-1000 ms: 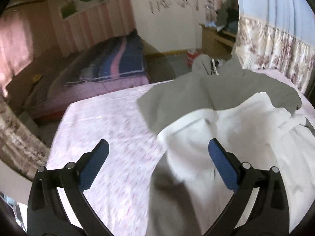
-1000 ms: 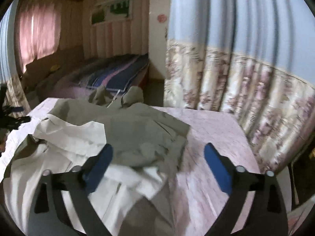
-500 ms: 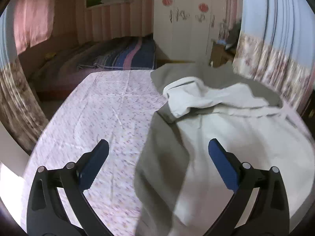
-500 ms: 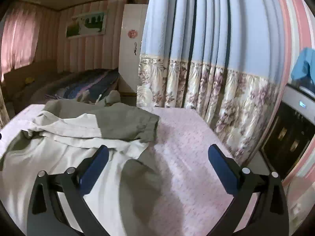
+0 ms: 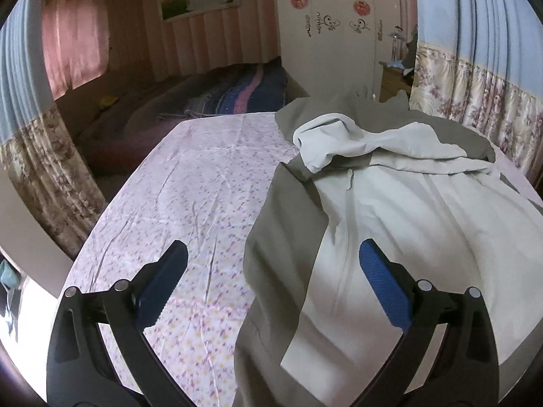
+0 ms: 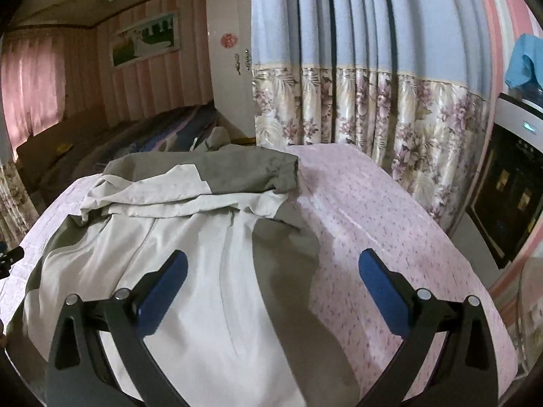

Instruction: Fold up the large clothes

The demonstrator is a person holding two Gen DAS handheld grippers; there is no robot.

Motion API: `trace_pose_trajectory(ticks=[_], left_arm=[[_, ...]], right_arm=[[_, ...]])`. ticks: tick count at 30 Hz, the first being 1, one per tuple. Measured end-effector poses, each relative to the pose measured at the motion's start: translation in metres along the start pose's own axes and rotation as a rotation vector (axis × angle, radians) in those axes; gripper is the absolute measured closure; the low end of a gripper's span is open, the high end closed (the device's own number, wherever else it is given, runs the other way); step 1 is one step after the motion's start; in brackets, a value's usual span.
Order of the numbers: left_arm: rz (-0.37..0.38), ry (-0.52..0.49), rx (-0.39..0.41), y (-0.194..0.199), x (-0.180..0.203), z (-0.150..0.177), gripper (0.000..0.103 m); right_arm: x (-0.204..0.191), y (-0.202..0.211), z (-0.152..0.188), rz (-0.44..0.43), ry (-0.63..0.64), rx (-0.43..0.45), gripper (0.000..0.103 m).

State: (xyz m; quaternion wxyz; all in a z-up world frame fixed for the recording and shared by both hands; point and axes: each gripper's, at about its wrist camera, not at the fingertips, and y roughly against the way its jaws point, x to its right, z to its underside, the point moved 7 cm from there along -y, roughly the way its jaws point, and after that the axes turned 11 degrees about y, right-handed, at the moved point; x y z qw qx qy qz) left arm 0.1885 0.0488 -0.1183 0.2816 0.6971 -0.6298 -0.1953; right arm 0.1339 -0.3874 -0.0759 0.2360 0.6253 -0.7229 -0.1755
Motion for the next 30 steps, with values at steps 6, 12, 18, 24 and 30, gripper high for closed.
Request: trace_pose_trajectory(ticks=[6,12,18,24,30], left_arm=[[-0.047,-0.010,0.011,0.009,-0.007,0.009,0.003],[-0.034,-0.001,0.013,0.019,-0.011,0.023,0.003],[0.004,0.039,-0.014,0.023,-0.025,0.054,0.003],[-0.011,0.045,-0.067,0.018,-0.041,0.083,0.003],[0.002,0.040,-0.067,0.019,-0.039,0.104,0.003]], right_arm=[[-0.003,0.015,0.011,0.013,0.007,0.018,0.002],[-0.005,0.031,0.029,0.039,0.007,0.055,0.002],[-0.008,0.034,0.056,0.031,0.044,0.029,0.002],[0.005,0.039,0.084,0.032,0.012,0.008,0.002],[0.019,0.050,0.108,0.037,-0.054,0.012,0.002]])
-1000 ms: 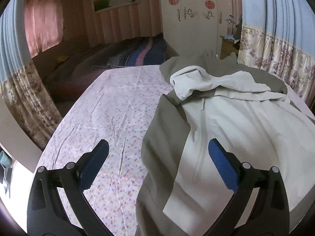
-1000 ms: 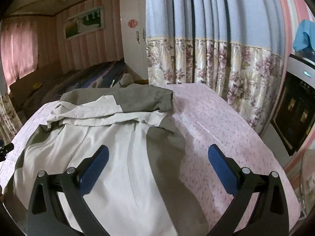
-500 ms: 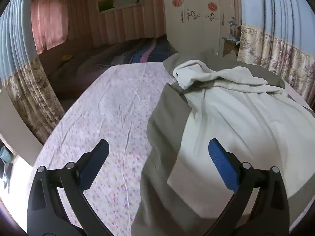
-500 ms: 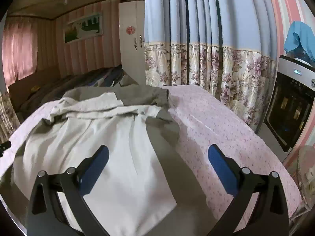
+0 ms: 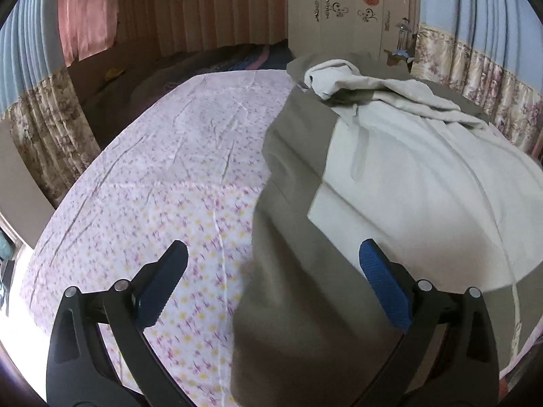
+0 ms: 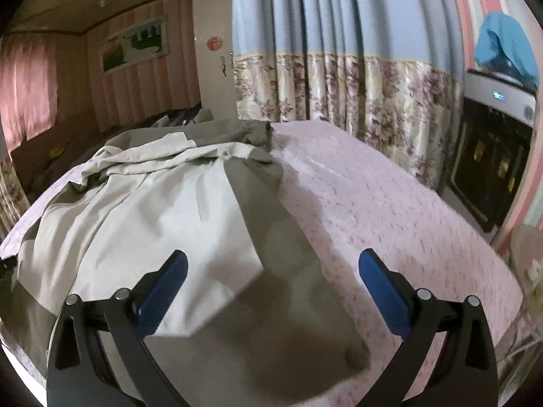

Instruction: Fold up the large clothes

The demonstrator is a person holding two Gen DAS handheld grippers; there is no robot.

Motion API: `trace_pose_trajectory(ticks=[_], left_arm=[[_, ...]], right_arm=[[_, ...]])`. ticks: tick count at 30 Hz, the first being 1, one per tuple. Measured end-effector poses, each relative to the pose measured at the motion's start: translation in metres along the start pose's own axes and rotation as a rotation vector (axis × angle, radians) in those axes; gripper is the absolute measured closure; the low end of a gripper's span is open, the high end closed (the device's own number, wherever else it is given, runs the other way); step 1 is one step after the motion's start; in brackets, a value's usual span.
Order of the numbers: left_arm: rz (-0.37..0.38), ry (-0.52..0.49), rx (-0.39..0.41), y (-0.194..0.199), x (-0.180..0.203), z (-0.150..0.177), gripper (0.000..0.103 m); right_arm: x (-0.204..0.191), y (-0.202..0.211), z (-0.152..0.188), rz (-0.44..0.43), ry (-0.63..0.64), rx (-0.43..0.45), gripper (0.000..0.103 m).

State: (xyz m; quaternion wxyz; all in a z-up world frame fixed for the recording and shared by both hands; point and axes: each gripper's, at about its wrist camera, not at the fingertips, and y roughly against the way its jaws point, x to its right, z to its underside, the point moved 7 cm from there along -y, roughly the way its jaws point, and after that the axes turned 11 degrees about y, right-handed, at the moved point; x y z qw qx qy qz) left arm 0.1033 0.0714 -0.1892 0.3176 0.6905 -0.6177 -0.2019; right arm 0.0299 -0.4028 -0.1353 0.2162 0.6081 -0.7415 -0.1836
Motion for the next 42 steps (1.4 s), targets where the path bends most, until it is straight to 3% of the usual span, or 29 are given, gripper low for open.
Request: trace_pose_trajectory(ticks=[9,11,12,14,15,16,17,20,26,30,33,38,42], left_arm=[[0.083,0.003,-0.056,-0.004,0.007,0.027,0.005],[0.105,-0.025,-0.076,-0.005,0.016,0.030,0.020],[0.103,-0.034,-0.076,-0.004,0.019,0.030,0.022],[0.092,-0.064,-0.065,-0.001,0.026,0.030,0.039],[0.085,-0.078,-0.063,0.000,0.028,0.029,0.044],[0.083,-0.089,-0.062,0.001,0.030,0.029,0.060],[0.091,-0.099,-0.065,0.002,0.031,0.028,0.084],[0.108,-0.102,-0.079,0.003,0.031,0.023,0.098],[0.205,-0.066,0.018,0.057,0.031,-0.004,0.102],[0.274,-0.045,0.105,0.115,0.038,-0.022,0.102],[0.284,-0.070,0.172,0.148,0.045,-0.043,0.102],[0.217,-0.080,0.206,0.140,0.043,-0.095,0.100],[0.211,-0.107,0.242,0.123,0.057,-0.140,0.099]], right_arm=[[0.016,0.004,0.035,0.013,-0.027,-0.062,0.003],[0.012,-0.002,0.040,-0.044,-0.049,-0.097,0.016],[0.008,-0.005,0.041,-0.053,-0.045,-0.113,0.025],[0.004,-0.005,0.041,-0.025,-0.009,-0.125,0.039],[0.004,-0.007,0.041,-0.017,0.002,-0.137,0.052],[0.004,-0.007,0.041,-0.014,0.006,-0.140,0.071],[0.004,-0.008,0.041,-0.042,0.005,-0.147,0.076],[-0.002,-0.005,0.037,-0.076,0.036,-0.146,0.085],[0.009,0.043,-0.007,-0.084,0.041,0.045,0.087],[0.010,0.094,-0.043,-0.094,0.042,0.196,0.088],[0.007,0.115,-0.070,-0.109,0.063,0.264,0.088],[0.013,0.096,-0.110,-0.095,0.083,0.293,0.088],[0.013,0.067,-0.157,-0.073,0.115,0.304,0.088]])
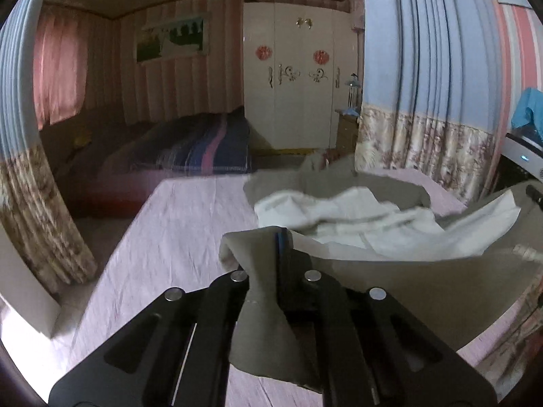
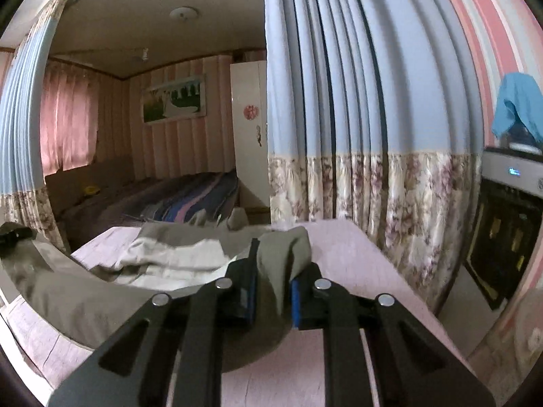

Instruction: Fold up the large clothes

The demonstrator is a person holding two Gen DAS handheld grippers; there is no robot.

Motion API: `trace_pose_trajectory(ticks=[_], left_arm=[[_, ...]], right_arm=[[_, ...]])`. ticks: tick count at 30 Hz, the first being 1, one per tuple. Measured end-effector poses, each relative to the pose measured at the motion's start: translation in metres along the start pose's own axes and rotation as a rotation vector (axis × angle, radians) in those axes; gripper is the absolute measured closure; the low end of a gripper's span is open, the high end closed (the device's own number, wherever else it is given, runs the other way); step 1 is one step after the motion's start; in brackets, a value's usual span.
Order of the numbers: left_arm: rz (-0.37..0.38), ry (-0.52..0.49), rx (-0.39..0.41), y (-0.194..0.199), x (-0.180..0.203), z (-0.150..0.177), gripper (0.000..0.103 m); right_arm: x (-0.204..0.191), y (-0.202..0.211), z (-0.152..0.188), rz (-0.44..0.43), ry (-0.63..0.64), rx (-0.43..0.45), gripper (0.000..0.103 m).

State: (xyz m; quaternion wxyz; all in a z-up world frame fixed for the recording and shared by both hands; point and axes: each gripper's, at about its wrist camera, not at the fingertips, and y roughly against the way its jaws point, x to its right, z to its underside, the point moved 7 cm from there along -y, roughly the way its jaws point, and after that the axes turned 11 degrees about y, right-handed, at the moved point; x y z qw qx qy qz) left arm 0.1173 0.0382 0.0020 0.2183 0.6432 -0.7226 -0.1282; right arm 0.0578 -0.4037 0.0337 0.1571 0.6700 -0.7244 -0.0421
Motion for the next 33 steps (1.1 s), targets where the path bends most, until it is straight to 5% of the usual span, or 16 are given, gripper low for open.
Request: trace_pose_trajectory(ticks=[5,10,14,20,23,27,30,31,32,33], left_arm=[[-0.041,-0.065,0.023,-0.056,0.017,-0.054,0.099],[-0.123,-0.138,0.002,-0.155,0.030,-0.095,0.098],[-0.145,-0.166,-0.073,-0.244,0.033,-0.103,0.098],[-0.189,-0.186,-0.265,-0.366,0.024,-0.055,0.097],[-0.200,-0.203,-0.310,-0.388,0.016,-0.034,0.094],[-0.183,-0.192,-0.330,-0.385,0.016,-0.042,0.090],[-0.148,-0.131,-0.357,-0.378,0.014,-0.058,0.074],[-0.146,-0.116,-0.350,-0.375,0.014,-0.064,0.059],[-0.126,-0.101,-0.344,-0.372,0.016,-0.069,0.032],[-0.096,-0.085,-0.341,-0.368,0.019,-0.074,0.021]], right_arm=[[0.004,-0.090,-0.046,0.060,0.074,-0.050,0.088],[-0.006,-0.192,-0.063,0.113,0.154,-0.151,0.087],[-0.005,-0.278,-0.043,0.097,0.128,-0.299,0.085],[-0.004,-0.366,0.024,0.037,0.094,-0.511,0.081],[-0.006,-0.384,0.049,0.018,0.096,-0.556,0.074],[0.005,-0.380,0.036,-0.013,0.006,-0.529,0.038],[0.013,-0.358,0.003,-0.126,-0.130,-0.417,0.017],[0.014,-0.348,-0.008,-0.135,-0.146,-0.384,0.015],[0.014,-0.343,-0.014,-0.141,-0.147,-0.367,0.015],[0.013,-0.335,-0.019,-0.145,-0.141,-0.353,0.015]])
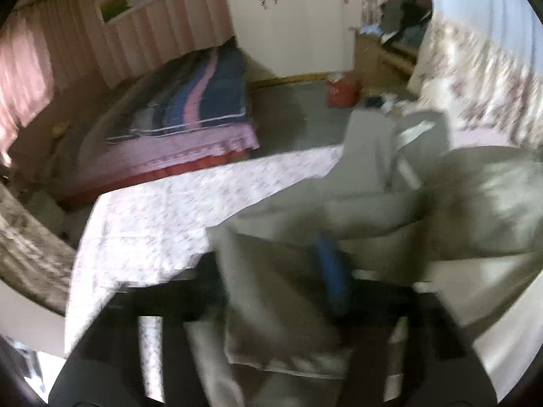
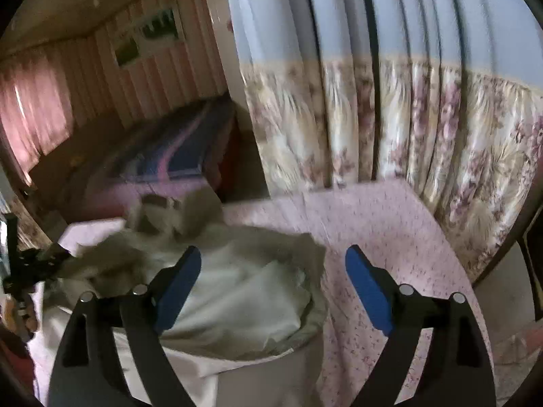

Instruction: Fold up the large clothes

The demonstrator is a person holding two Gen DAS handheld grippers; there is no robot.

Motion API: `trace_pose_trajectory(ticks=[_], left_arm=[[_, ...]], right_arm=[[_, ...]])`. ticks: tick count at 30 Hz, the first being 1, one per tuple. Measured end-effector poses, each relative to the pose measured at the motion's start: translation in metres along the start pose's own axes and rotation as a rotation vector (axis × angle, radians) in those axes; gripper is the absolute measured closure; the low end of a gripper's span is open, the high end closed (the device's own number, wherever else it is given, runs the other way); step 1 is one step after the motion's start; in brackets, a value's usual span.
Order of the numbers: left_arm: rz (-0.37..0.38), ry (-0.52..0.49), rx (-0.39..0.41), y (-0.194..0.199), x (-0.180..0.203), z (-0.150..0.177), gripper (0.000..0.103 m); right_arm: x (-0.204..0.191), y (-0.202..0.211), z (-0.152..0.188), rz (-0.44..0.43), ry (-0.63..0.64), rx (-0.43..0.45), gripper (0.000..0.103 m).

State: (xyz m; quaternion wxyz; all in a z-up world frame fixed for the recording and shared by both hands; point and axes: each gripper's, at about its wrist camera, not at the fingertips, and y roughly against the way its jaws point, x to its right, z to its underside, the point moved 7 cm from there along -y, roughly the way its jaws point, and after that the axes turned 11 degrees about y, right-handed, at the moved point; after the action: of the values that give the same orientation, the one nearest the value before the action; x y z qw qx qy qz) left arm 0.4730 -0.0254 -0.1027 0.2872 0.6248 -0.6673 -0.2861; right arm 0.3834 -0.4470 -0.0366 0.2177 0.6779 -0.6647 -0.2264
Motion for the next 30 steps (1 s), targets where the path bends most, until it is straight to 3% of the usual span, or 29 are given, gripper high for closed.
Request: trace_pose_trajectory(ticks=[1,3,5,12,15,17,19,22,24,25,26,27,28,29,30], left_arm=[[-0.004,0.002,0.017,0.005,0.002,-0.002,0.003],[-0.054,-0.038,0.083,0.019,0.007,-0.002,0.003],[-0.062,-0.070,0.095,0.027,0.011,0.001,0.003],[-0.028,0.042,0.148,0.072,-0.044,0.008,0.003],[-0.013,0.044,0.116,0.074,-0.070,0.028,0.003],[0.062,0.038,0.067,0.065,-0.075,0.045,0.003],[0.078,0.011,0.021,0.050,-0.070,0.060,0.003],[0.077,-0.061,0.010,0.033,-0.048,0.065,0.003],[0.114,-0.092,-0.001,0.020,-0.031,0.065,0.021],[0.131,-0.100,-0.024,0.013,-0.025,0.065,0.045],[0.155,-0.106,-0.065,0.002,-0.017,0.067,0.060],[0.157,-0.109,-0.069,-0.002,-0.014,0.067,0.064],[0.145,-0.120,-0.049,-0.002,-0.011,0.066,0.081],[0.127,-0.130,-0.022,0.001,-0.010,0.064,0.097],[0.145,-0.120,0.007,0.008,-0.010,0.057,0.098]], right_arm=[[-0.002,0.007,-0.001,0.005,0.009,0.011,0.015],[-0.005,0.018,0.002,0.026,0.031,0.032,0.015],[-0.005,0.024,0.005,0.042,0.049,0.040,0.015],[0.007,0.018,0.032,0.063,0.099,-0.034,0.015],[0.009,0.009,0.050,0.047,0.118,-0.085,0.015],[0.004,0.000,0.062,0.005,0.124,-0.129,0.015],[-0.006,-0.009,0.068,-0.021,0.151,-0.157,0.015],[-0.016,-0.026,0.073,0.028,0.233,-0.195,0.015],[-0.015,-0.042,0.082,0.033,0.241,-0.243,0.018],[-0.015,-0.048,0.087,0.019,0.238,-0.267,0.037],[-0.015,-0.054,0.093,0.018,0.240,-0.296,0.050],[-0.015,-0.056,0.094,0.020,0.245,-0.295,0.076],[-0.015,-0.052,0.091,0.036,0.258,-0.266,0.097],[-0.016,-0.047,0.086,0.024,0.254,-0.237,0.099],[-0.017,-0.042,0.081,0.017,0.247,-0.210,0.100]])
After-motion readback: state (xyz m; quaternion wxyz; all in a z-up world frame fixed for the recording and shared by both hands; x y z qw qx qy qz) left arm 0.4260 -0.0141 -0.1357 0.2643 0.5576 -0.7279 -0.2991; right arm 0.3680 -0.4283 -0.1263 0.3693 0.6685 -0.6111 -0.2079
